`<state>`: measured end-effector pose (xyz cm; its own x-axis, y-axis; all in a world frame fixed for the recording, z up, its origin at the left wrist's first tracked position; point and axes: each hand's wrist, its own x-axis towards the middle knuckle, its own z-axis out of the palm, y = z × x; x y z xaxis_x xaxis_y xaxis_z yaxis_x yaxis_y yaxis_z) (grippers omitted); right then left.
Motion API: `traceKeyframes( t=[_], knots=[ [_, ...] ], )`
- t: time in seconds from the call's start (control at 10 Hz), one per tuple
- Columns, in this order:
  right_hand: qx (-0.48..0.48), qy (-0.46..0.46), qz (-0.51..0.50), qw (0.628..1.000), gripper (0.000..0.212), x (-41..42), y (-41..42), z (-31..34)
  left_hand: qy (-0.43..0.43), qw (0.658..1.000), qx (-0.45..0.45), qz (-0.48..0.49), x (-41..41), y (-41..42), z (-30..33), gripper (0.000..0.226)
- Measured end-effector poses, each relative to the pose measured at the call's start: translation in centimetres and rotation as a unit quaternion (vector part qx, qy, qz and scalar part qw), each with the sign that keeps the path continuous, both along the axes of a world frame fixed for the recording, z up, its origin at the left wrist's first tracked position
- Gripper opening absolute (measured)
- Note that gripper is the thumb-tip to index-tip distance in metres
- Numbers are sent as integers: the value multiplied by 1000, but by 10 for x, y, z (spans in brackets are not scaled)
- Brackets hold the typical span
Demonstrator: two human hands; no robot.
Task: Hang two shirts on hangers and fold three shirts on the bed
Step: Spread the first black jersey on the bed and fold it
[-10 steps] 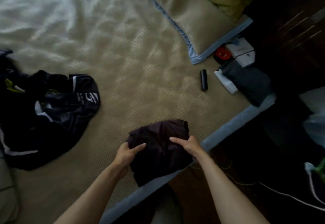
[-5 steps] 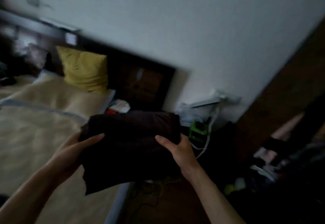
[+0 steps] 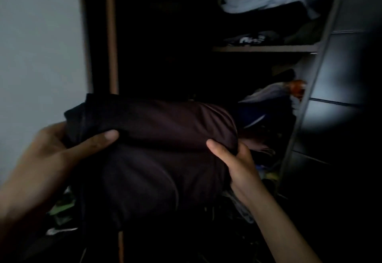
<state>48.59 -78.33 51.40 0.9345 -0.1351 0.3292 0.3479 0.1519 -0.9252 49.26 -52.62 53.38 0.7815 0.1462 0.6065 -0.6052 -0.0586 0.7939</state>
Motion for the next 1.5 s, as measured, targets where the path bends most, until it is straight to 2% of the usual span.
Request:
traceKeyframes(
  t=[0.1,0.2,0.3,0.5,0.6,0.7,0.8,0.9,1.0,1.1,1.2,1.3,1.4,1.5],
  knots=[
    [11,7,-54,998,44,10,-68,-4,76,996,-14,-34,-25,-53,18,18],
    [4,20,-73,997,39,34,-117,-10,94,994,13,-53,34,-107,8,14],
    [-27,26,-94,995,36,72,-149,-21,121,992,10,-29,83,-137,3,11],
    [-76,20,-182,980,14,146,-171,-34,210,977,-17,-29,186,-177,-32,24],
    [-80,-12,-288,954,34,185,-178,-26,225,972,-30,-64,236,-196,-28,31],
    [-73,-27,-374,924,58,222,-193,0,201,973,-26,-114,297,-226,-5,26],
    [-69,20,-443,894,65,261,-223,26,168,973,29,-156,365,-275,24,36],
    [-132,163,-428,879,60,286,-247,18,172,954,205,-133,427,-321,21,60],
    [-185,202,-425,863,46,288,-252,-4,163,882,422,-134,455,-342,-15,66],
    [-289,151,-455,829,35,284,-239,-9,142,879,413,-190,443,-352,-37,45],
    [-352,94,-426,828,31,287,-222,-12,136,875,415,-210,428,-355,-60,44],
    [-446,163,-328,817,25,284,-213,-26,145,841,481,-202,409,-346,-90,52],
    [-564,205,-279,750,31,275,-204,-49,126,858,471,-159,387,-320,-98,60],
    [-579,103,-289,756,29,267,-191,-56,127,876,457,-93,361,-284,-99,66]
  ],
)
